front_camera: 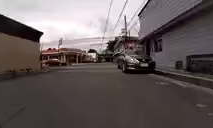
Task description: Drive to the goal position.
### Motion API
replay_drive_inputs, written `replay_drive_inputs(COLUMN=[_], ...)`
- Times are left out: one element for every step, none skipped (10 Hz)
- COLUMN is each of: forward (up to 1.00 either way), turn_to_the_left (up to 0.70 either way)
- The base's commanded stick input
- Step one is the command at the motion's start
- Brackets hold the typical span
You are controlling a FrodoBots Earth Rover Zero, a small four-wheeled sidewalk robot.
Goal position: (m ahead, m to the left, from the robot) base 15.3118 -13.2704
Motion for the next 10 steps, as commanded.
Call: replay_drive_inputs(forward=[1.00, 1.00, 1.00, 1.00, 1.00, 1.00, 1.00, 1.00, 1.00, 1.00], turn_to_the_left=[0.00, 0.00, 0.00, 0.00, 0.00, 0.00, 0.00, 0.00, 0.00, 0.00])
